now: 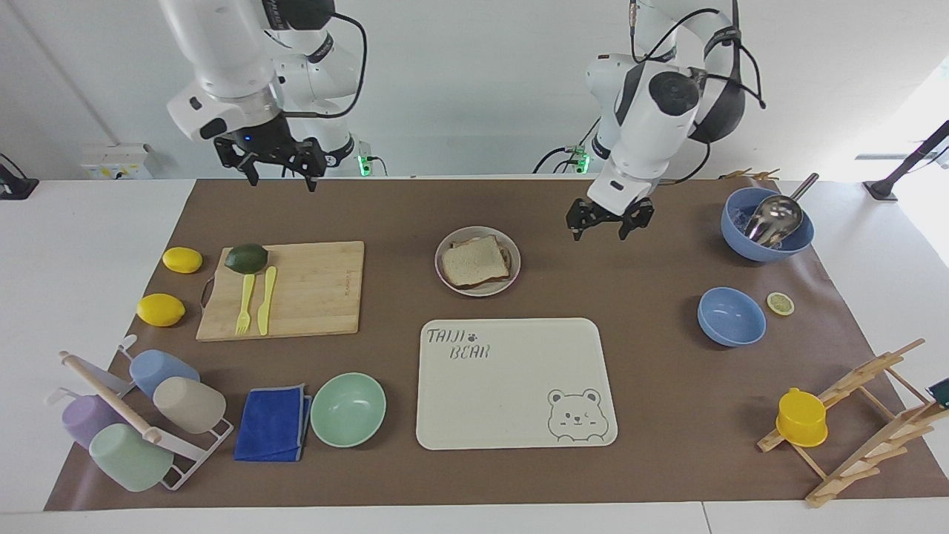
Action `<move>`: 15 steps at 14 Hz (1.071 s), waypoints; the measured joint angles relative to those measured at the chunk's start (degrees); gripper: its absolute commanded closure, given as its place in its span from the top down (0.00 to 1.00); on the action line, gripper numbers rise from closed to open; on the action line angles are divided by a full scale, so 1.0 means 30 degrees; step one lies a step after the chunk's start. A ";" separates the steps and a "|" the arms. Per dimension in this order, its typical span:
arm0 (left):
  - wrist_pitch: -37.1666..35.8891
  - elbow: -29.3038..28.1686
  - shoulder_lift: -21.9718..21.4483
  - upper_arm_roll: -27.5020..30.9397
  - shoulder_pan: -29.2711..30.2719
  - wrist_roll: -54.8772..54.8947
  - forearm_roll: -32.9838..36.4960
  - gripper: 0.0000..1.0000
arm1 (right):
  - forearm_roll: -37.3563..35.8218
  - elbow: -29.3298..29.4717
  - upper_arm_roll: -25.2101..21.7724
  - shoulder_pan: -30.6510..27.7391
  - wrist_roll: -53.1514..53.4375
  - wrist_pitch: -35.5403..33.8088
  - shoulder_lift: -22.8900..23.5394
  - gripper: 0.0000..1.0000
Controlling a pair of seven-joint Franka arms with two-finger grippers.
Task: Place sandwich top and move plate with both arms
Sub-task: 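Withdraw the right gripper while the left gripper reaches the plate rim, then grasp the white plate rim with the left gripper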
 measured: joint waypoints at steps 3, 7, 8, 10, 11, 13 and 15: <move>0.3454 -0.2616 0.0447 0.0002 -0.1464 -0.0063 -0.1457 0.88 | 0.0002 -0.0330 -0.0070 -0.0355 -0.0121 0.0000 -0.0051 1.00; 0.5374 -0.3211 0.1298 0.0023 -0.2328 -0.0093 -0.3155 0.73 | 0.0030 -0.0332 -0.0940 -0.0428 -0.0588 0.0550 -0.0072 1.00; 0.5718 -0.3210 0.1552 0.0034 -0.2445 -0.0093 -0.3457 0.69 | 0.0031 -0.0334 -0.1371 -0.0414 -0.1319 0.0936 -0.0072 1.00; 0.5946 -0.3211 0.1828 0.0034 -0.2509 -0.0097 -0.3632 0.61 | 0.0041 -0.0335 -0.2184 -0.0425 -0.2293 0.1183 -0.0072 1.00; 0.5954 -0.3210 0.1847 0.0034 -0.2510 -0.0098 -0.3645 0.60 | 0.0049 -0.0337 -0.2390 -0.0426 -0.2468 0.1265 -0.0072 1.00; 0.5955 -0.3210 0.1853 0.0034 -0.2520 -0.0111 -0.3889 0.56 | 0.0057 -0.0382 -0.2455 -0.0410 -0.2476 0.1322 -0.0071 1.00; 0.5959 -0.3210 0.1859 0.0038 -0.2627 -0.0111 -0.4114 0.49 | 0.0062 -0.0421 -0.2428 -0.0347 -0.2476 0.1346 -0.0071 1.00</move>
